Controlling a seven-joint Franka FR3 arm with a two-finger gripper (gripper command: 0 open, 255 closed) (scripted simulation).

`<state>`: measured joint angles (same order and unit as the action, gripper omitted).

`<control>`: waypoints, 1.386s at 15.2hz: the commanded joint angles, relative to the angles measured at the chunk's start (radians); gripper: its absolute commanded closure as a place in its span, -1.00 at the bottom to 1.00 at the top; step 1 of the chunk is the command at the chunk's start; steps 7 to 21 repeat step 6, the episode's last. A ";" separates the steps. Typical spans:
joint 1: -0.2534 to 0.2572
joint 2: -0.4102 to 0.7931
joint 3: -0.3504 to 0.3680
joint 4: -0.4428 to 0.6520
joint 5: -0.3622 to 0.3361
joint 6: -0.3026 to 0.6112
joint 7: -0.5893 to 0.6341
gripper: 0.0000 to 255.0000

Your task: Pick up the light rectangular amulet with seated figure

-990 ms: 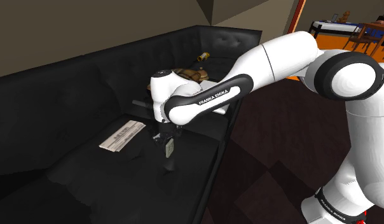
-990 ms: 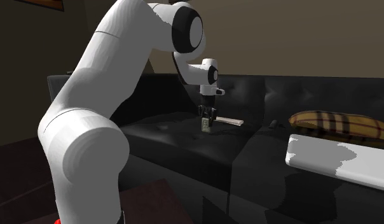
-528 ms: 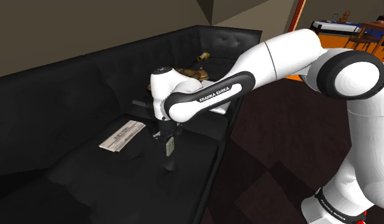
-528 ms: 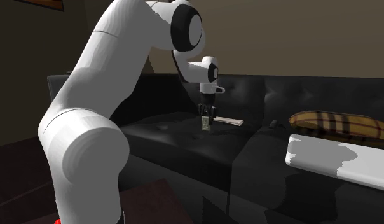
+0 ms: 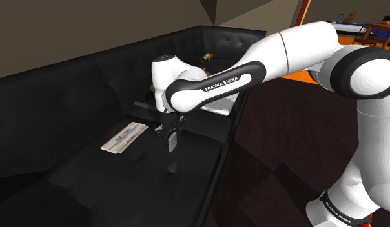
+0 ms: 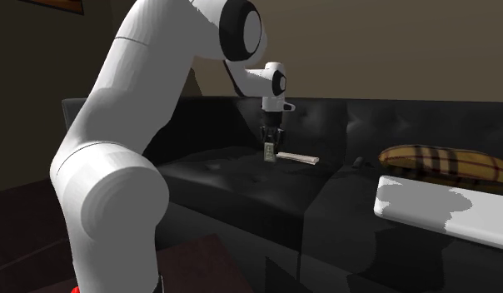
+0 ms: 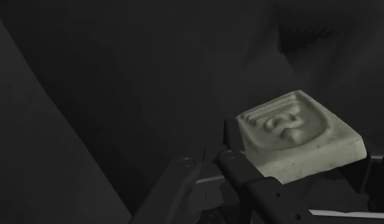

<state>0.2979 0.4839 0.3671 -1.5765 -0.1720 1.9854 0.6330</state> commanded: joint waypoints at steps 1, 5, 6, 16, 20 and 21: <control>0.002 -0.005 0.002 0.020 0.003 -0.025 -0.001 1.00; 0.001 -0.018 0.005 0.044 0.008 -0.061 -0.004 1.00; 0.001 -0.018 0.005 0.044 0.008 -0.061 -0.004 1.00; 0.001 -0.018 0.005 0.044 0.008 -0.061 -0.004 1.00; 0.001 -0.018 0.005 0.044 0.008 -0.061 -0.004 1.00; 0.001 -0.018 0.005 0.044 0.008 -0.061 -0.004 1.00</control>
